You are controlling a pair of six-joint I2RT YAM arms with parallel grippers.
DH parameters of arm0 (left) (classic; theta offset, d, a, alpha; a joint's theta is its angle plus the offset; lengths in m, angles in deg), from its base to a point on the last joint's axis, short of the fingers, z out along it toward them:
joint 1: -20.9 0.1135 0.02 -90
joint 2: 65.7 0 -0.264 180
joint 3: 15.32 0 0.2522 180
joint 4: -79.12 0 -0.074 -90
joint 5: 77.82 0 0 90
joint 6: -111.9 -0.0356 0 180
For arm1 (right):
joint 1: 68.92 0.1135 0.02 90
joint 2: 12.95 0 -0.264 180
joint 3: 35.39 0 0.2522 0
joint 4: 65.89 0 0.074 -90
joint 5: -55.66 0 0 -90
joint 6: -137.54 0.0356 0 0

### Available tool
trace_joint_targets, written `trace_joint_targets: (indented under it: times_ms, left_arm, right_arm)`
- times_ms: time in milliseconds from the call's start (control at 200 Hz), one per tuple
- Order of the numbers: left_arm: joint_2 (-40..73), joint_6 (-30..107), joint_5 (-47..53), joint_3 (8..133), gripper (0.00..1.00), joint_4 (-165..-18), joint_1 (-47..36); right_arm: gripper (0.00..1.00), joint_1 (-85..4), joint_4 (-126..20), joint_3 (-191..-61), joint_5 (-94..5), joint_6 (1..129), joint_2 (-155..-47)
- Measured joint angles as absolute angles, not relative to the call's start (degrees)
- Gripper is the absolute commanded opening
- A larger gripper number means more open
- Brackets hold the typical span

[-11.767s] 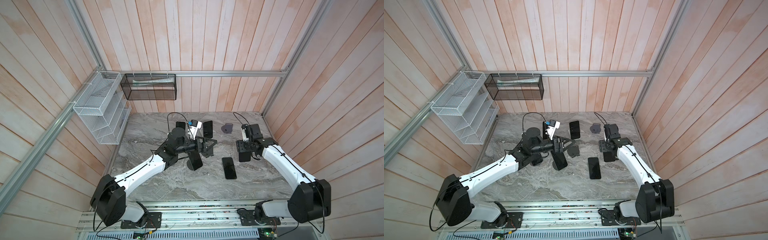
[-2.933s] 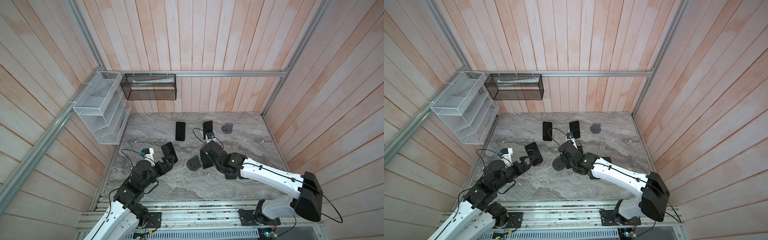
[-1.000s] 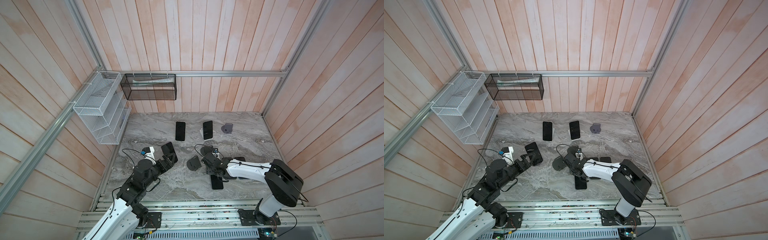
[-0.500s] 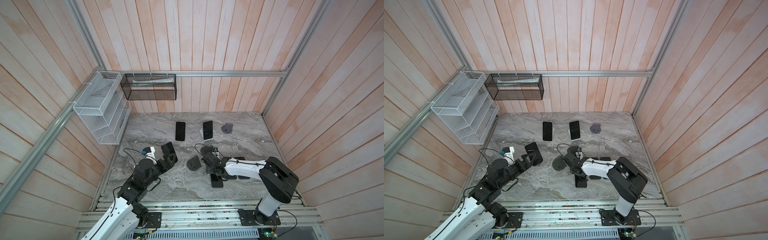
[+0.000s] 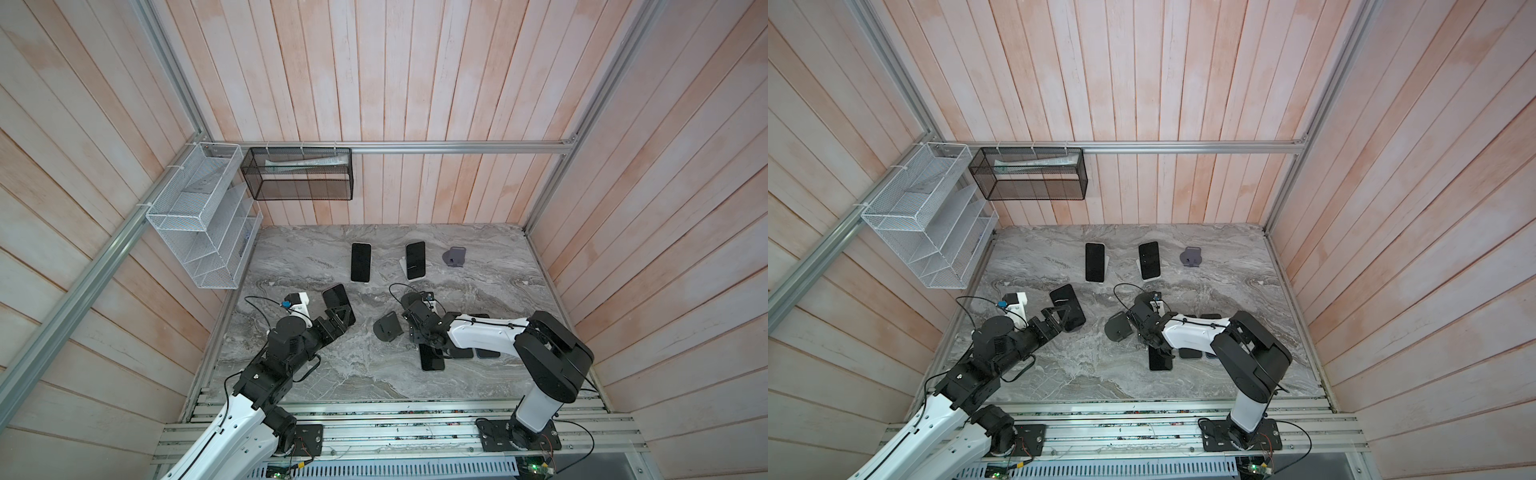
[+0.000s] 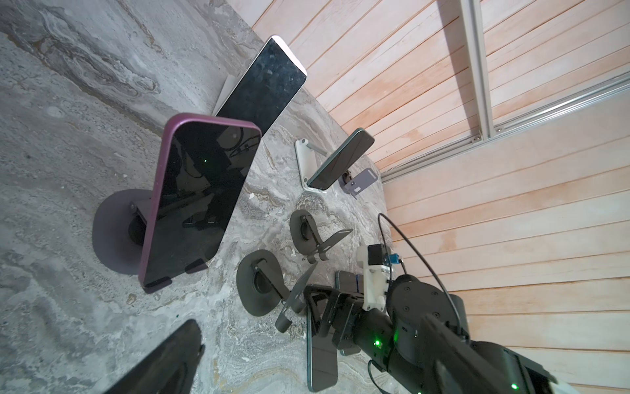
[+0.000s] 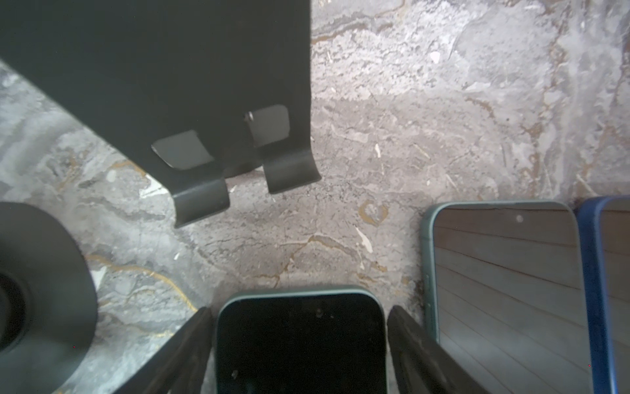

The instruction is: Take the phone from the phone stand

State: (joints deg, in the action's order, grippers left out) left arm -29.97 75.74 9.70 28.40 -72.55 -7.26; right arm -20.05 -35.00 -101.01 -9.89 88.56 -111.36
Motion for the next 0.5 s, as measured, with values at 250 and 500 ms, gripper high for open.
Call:
trace_joint_targets:
  times_ms: [250,500]
  left_arm:
    - [-28.7,76.5,9.3,29.5,1.00,-72.5,-7.3]
    - [-27.2,78.7,6.8,29.6,1.00,-72.6,-7.3]
  right_arm:
    - [0.98,-20.1,-31.1,-101.2,-11.4,80.8,-95.4]
    - [0.98,-28.6,-35.5,-106.5,-20.5,65.4,-92.1]
